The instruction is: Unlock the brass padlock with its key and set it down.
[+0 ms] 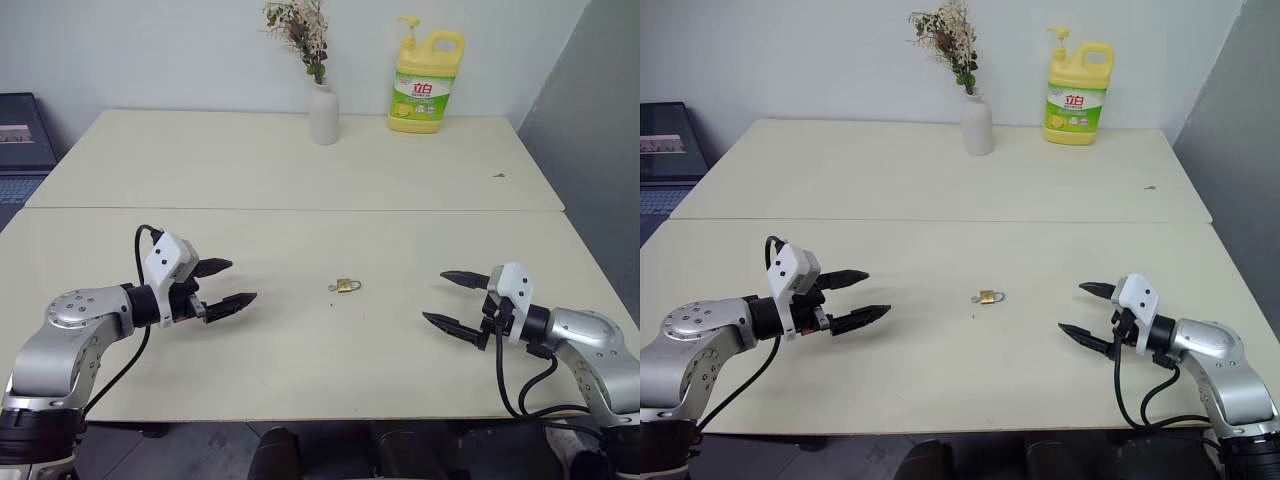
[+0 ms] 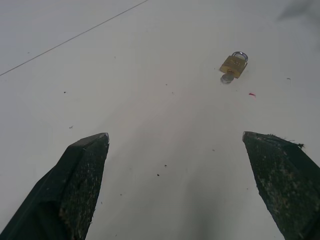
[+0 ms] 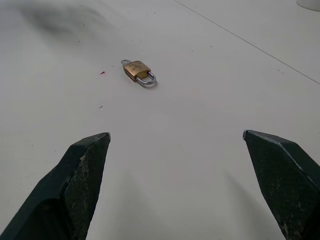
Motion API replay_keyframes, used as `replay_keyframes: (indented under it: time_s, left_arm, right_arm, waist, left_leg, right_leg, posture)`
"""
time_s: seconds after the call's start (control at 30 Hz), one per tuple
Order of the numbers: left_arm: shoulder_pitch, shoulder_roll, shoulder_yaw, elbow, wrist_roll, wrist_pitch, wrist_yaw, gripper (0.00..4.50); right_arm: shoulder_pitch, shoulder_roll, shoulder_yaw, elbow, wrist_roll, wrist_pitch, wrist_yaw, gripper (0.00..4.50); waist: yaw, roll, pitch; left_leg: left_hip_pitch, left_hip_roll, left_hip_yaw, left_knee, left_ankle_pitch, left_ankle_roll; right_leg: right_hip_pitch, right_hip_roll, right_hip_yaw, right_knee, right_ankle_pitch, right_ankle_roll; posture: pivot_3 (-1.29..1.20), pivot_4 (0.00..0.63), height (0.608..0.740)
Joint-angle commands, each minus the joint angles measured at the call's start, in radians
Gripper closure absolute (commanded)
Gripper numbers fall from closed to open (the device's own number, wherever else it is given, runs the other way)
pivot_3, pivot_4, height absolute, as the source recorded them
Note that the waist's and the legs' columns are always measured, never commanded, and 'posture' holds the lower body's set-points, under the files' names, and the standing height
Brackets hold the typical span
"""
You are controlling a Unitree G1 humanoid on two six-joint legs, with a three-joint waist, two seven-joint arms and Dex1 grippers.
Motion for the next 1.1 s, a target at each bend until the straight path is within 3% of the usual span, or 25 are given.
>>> replay_keyframes:
  time_s: [0.03, 0.57, 0.93, 1.1]
  left_arm:
    - [-0.015, -0.001, 0.037, -0.011, -0.017, -0.003, 0.014, 0.00]
    - [-0.020, 0.012, 0.080, -0.026, -0.072, 0.010, -0.008, 0.00]
    - [-0.001, 0.205, -0.005, -0.120, -0.076, 0.010, -0.275, 0.00]
    - [-0.038, 0.201, -0.026, -0.088, -0.046, -0.027, -0.275, 0.00]
  right_arm:
    - [-0.008, -0.002, -0.016, -0.032, 0.011, -0.001, -0.002, 0.03]
    - [-0.025, -0.002, 0.001, -0.042, 0.011, 0.015, 0.007, 0.03]
    - [-0.059, -0.036, 0.022, -0.117, 0.023, 0.078, 0.031, 0.03]
    - [-0.146, -0.043, 0.097, -0.181, 0.006, 0.191, 0.011, 0.03]
  waist:
    - [0.000, 0.000, 0.000]
    - [0.000, 0.000, 0.000]
    - [-0.002, 0.001, 0.001]
    - [-0.004, 0.001, 0.001]
  left_leg:
    - [0.000, 0.000, 0.000, 0.000, 0.000, 0.000]
    - [0.000, 0.000, 0.000, 0.000, 0.000, 0.000]
    - [0.000, 0.000, 0.000, 0.000, 0.000, 0.000]
    - [0.000, 0.000, 0.000, 0.000, 0.000, 0.000]
  right_leg:
    - [0.000, 0.000, 0.000, 0.000, 0.000, 0.000]
    - [0.000, 0.000, 0.000, 0.000, 0.000, 0.000]
    - [0.000, 0.000, 0.000, 0.000, 0.000, 0.000]
    - [-0.001, 0.000, 0.000, 0.000, 0.000, 0.000]
  posture:
    - [0.00, 0.150, 0.740]
    - [0.00, 0.150, 0.740]
    - [0.00, 0.150, 0.740]
    - [0.00, 0.150, 0.740]
